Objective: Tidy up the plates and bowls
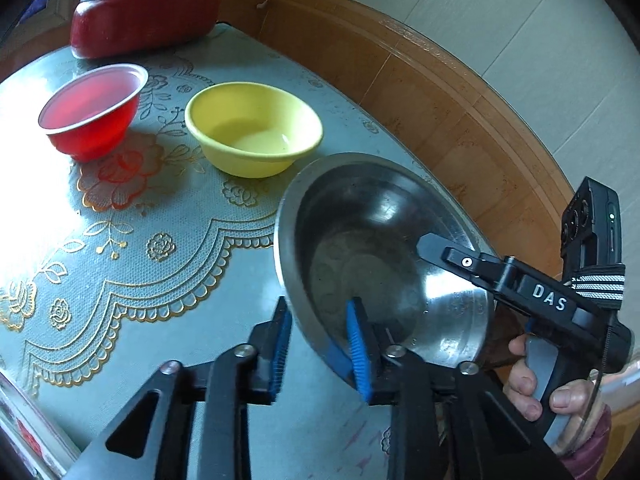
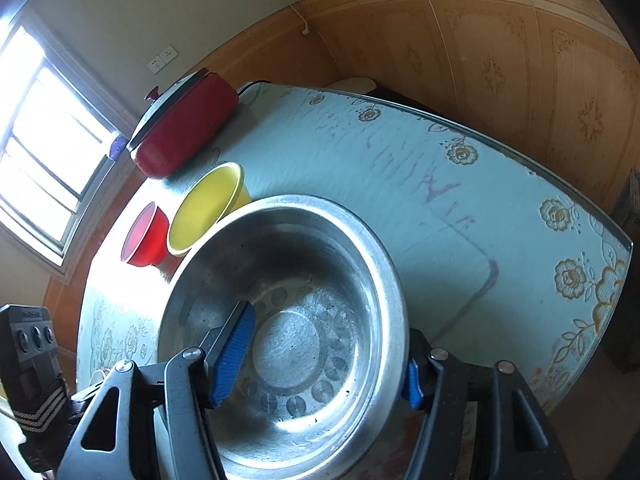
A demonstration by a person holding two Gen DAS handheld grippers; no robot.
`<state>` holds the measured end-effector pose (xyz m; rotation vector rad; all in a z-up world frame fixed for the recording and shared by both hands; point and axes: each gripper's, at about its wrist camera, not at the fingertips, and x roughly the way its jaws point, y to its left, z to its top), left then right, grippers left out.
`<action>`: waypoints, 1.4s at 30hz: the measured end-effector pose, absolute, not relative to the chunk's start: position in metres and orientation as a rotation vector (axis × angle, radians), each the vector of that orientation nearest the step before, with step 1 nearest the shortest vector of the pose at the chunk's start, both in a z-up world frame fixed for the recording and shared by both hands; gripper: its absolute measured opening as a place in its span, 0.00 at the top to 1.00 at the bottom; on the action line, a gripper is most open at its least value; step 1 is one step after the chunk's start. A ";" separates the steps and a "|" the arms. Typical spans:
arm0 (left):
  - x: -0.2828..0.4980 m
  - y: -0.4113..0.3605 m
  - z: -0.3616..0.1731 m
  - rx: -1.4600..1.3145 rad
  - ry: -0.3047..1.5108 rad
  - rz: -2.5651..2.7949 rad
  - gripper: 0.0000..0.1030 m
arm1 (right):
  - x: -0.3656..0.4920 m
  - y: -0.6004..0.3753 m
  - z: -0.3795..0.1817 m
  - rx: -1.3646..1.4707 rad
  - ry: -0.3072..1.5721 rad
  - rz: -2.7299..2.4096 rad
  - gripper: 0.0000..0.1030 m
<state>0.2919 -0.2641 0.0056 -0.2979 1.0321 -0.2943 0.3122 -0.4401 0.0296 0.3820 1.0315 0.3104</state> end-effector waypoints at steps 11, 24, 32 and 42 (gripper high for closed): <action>0.273 -0.255 0.007 -0.284 0.999 -0.245 0.78 | 0.305 -0.424 0.017 0.308 1.069 0.326 0.72; 0.256 -0.243 -0.001 -0.273 1.011 -0.137 0.72 | 0.302 -0.401 0.011 0.337 1.098 0.474 0.72; 0.235 -0.220 0.003 -0.270 1.032 -0.079 0.78 | 0.295 -0.381 0.010 0.346 1.169 0.601 0.70; 0.228 -0.215 0.009 -0.191 1.032 -0.102 0.77 | 0.282 -0.370 0.010 0.389 1.173 0.552 0.66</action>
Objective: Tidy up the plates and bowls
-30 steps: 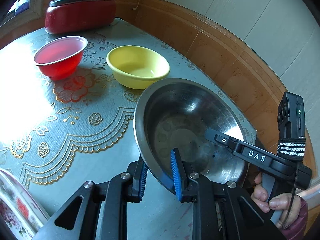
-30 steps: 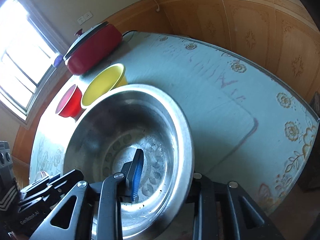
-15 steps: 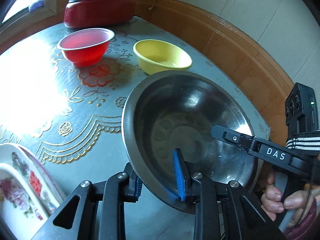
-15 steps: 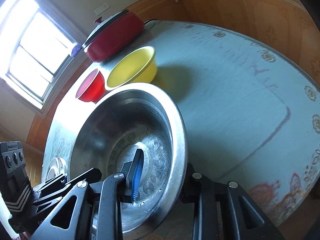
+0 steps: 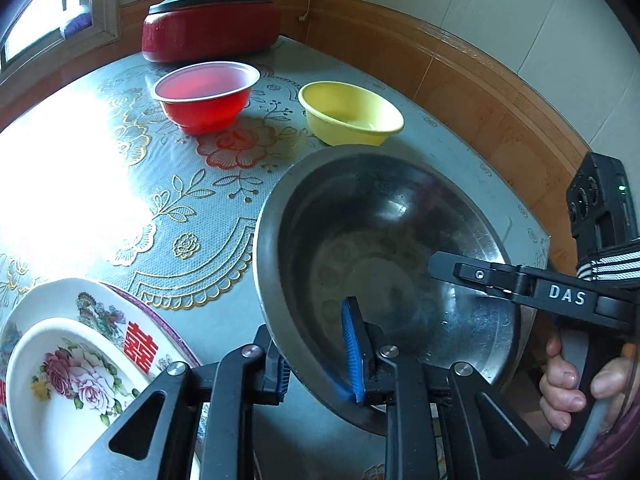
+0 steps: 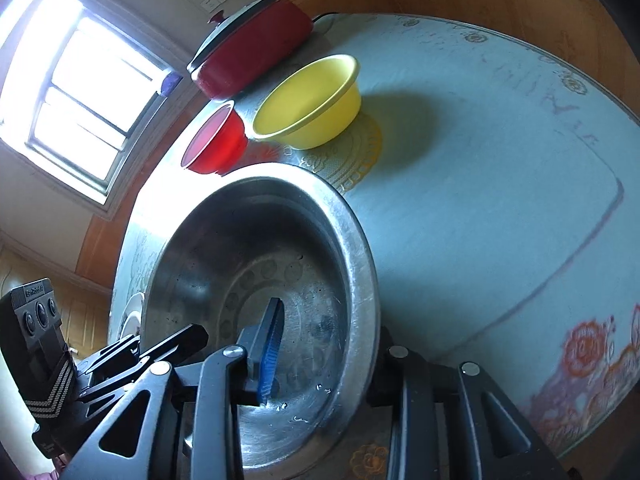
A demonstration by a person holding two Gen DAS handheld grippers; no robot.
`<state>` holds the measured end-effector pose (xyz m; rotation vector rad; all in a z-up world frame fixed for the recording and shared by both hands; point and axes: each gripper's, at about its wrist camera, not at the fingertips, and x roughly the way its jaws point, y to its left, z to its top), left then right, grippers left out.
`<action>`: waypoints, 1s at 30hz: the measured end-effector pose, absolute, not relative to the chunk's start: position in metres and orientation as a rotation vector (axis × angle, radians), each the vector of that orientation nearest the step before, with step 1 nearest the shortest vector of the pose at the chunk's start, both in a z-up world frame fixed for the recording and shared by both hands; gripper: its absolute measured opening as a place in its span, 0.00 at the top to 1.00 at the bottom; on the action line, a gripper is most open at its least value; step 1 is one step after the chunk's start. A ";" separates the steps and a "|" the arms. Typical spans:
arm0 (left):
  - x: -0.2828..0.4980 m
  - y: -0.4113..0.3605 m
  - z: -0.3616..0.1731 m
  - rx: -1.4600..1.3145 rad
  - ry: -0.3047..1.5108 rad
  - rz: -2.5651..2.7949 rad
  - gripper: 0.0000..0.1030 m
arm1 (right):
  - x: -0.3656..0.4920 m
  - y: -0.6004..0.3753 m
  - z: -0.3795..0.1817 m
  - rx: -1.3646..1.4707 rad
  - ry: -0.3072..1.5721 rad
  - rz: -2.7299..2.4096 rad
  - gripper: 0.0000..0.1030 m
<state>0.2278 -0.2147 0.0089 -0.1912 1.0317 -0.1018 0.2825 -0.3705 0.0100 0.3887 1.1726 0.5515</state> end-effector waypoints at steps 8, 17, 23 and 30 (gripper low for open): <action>0.230 -0.214 0.008 -0.165 1.015 -0.131 0.70 | 0.266 -0.383 0.025 0.366 1.107 0.405 0.60; 0.227 -0.216 0.011 -0.142 0.969 -0.168 0.54 | 0.233 -0.389 0.064 0.193 0.929 0.196 0.42; 0.215 -0.197 0.026 -0.172 0.918 -0.158 0.51 | 0.211 -0.376 0.077 0.069 0.846 0.119 0.33; 0.200 -0.176 0.039 -0.199 0.873 -0.146 0.48 | 0.183 -0.364 0.083 -0.035 0.799 0.011 0.33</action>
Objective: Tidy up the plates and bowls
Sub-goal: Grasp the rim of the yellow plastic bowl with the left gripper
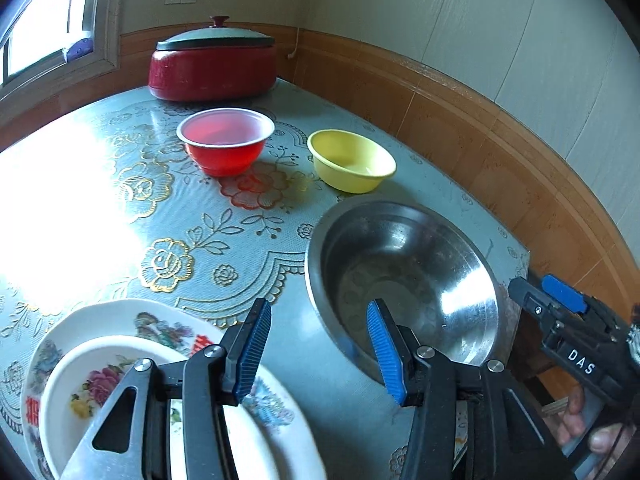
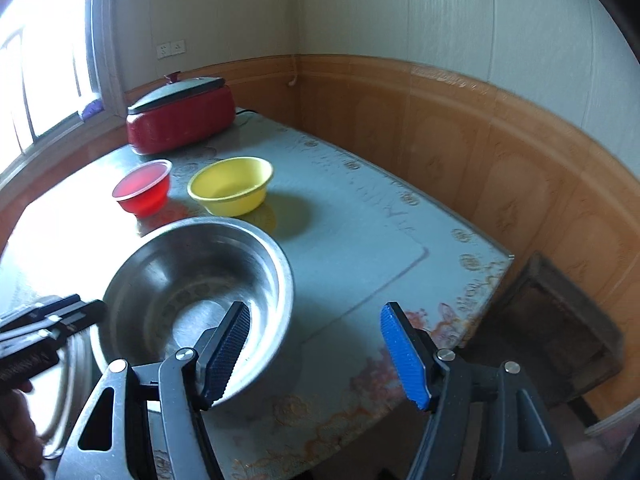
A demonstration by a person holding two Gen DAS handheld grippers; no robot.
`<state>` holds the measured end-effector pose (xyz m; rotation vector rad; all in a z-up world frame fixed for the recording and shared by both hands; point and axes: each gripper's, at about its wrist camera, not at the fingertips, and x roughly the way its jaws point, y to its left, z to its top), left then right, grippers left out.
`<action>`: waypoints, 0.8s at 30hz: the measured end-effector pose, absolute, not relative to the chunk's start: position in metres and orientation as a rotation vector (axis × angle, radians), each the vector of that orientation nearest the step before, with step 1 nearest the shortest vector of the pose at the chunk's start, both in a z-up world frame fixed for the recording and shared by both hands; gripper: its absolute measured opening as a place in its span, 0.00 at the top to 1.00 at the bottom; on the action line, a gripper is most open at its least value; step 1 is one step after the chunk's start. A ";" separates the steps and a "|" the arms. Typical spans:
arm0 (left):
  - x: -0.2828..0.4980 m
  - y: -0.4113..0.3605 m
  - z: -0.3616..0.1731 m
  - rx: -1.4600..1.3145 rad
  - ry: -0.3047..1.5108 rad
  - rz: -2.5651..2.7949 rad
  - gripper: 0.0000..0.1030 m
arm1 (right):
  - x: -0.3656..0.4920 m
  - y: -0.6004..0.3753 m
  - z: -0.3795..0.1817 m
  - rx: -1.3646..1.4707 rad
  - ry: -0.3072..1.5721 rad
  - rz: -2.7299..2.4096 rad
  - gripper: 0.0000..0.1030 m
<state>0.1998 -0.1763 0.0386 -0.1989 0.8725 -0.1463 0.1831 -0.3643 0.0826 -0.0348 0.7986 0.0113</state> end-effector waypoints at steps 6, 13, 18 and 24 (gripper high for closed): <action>0.181 -0.166 0.050 -0.198 0.836 -0.156 0.47 | 0.172 -0.364 0.089 -0.004 0.788 -0.002 0.44; 0.161 -0.161 0.057 -0.191 0.780 -0.199 0.38 | 0.167 -0.346 0.084 -0.032 0.824 0.058 0.46; 0.153 -0.159 0.060 -0.162 0.762 -0.181 0.36 | 0.168 -0.321 0.083 -0.090 0.829 0.134 0.46; 0.156 -0.156 0.061 -0.175 0.753 -0.133 0.36 | 0.175 -0.306 0.082 -0.212 0.802 0.179 0.45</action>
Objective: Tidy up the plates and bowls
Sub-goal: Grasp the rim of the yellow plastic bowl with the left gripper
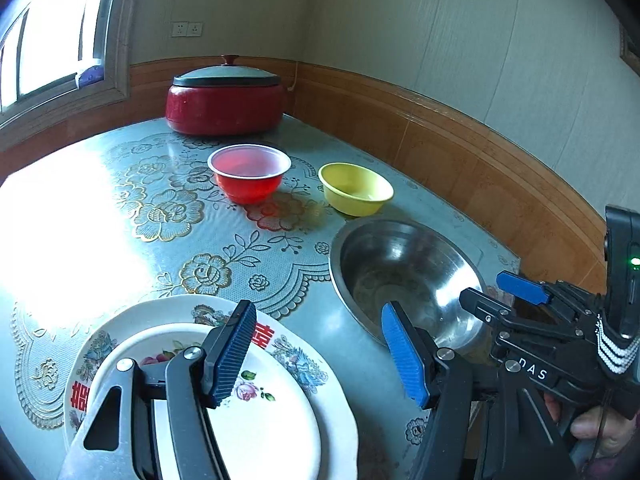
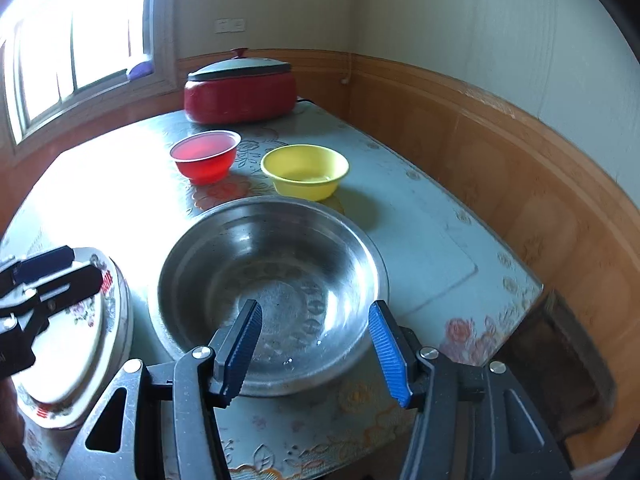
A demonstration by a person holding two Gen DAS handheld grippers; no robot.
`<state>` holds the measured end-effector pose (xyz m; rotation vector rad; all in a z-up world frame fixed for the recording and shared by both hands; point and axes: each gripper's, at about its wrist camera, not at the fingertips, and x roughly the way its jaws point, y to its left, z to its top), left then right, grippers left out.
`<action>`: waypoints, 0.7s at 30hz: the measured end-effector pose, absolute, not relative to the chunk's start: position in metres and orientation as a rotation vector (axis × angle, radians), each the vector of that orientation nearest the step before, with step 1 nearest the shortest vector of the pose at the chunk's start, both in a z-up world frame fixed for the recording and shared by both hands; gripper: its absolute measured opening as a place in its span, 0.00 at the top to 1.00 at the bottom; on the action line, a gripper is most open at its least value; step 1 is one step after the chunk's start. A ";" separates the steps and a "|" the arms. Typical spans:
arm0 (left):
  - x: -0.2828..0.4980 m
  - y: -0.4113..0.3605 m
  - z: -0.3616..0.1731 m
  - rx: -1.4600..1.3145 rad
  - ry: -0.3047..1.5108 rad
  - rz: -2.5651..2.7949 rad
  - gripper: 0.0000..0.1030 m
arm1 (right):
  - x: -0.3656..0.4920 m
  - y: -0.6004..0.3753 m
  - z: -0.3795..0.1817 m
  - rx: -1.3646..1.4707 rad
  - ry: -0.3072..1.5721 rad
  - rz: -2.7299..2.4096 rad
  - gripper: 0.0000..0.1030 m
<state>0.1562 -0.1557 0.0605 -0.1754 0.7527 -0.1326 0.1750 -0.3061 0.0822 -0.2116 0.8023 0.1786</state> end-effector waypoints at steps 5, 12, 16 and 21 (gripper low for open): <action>0.170 -0.157 0.062 -0.215 0.761 -0.106 0.37 | 0.190 -0.305 0.087 -0.283 0.760 0.209 0.45; 0.201 -0.166 0.065 -0.256 0.780 -0.057 0.47 | 0.221 -0.320 0.086 -0.303 0.752 0.263 0.45; 0.216 -0.176 0.069 -0.252 0.776 -0.029 0.51 | 0.243 -0.334 0.086 -0.273 0.755 0.287 0.45; 0.235 -0.187 0.073 -0.247 0.781 0.005 0.52 | 0.274 -0.360 0.088 -0.163 0.792 0.343 0.65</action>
